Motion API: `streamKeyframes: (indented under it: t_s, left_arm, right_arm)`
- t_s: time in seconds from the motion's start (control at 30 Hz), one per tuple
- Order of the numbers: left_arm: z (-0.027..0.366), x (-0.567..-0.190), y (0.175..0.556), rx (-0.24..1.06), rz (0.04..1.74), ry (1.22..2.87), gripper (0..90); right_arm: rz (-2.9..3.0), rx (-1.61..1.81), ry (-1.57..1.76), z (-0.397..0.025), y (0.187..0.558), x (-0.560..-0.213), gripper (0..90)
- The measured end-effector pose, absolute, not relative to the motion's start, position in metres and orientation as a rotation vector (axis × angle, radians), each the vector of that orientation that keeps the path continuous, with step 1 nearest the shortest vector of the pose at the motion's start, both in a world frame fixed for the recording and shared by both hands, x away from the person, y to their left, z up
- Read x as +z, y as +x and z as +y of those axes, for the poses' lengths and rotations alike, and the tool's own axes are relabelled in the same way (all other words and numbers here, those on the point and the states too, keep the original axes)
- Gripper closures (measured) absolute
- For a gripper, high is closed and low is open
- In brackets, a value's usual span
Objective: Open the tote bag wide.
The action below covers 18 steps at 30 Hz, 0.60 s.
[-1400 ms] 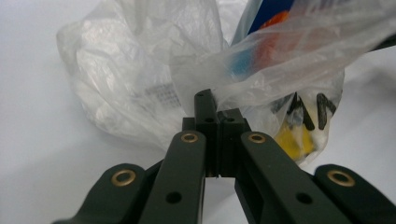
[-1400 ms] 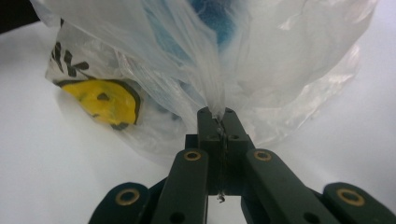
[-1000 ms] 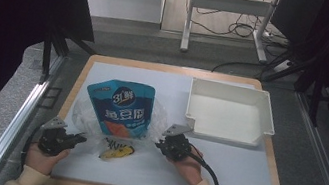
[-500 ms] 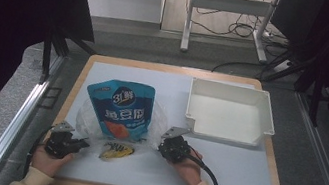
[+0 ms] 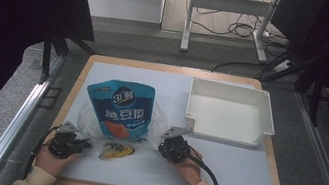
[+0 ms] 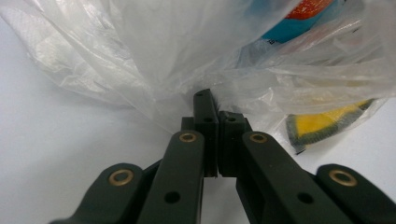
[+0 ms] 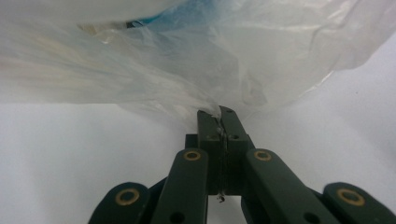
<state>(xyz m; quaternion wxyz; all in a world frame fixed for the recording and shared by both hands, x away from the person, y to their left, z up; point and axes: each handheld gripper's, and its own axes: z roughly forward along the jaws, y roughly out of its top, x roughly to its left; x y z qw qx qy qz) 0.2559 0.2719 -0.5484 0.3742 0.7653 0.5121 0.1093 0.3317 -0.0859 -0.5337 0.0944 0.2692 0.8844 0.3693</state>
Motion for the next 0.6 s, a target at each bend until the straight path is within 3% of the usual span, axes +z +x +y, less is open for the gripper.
streamKeyframes:
  t_s: [0.23,0.33,0.5,0.6]
  left_arm:
    - [0.274,-0.547,0.254,0.29,1.307,1.946,78.8]
    - [0.274,-0.544,0.251,0.292,1.306,1.935,66.6]
    - [0.273,-0.534,0.238,0.322,1.293,1.889,34.8]
    - [0.274,-0.526,0.227,0.325,1.268,1.854,25.4]
  right_arm:
    - [2.622,1.1,0.793,-0.086,0.332,-0.534,88.4]
    - [2.621,1.101,0.788,-0.087,0.332,-0.534,87.8]
    - [2.619,1.1,0.786,-0.087,0.332,-0.534,87.3]
    - [2.618,1.096,0.78,-0.087,0.332,-0.534,87.2]
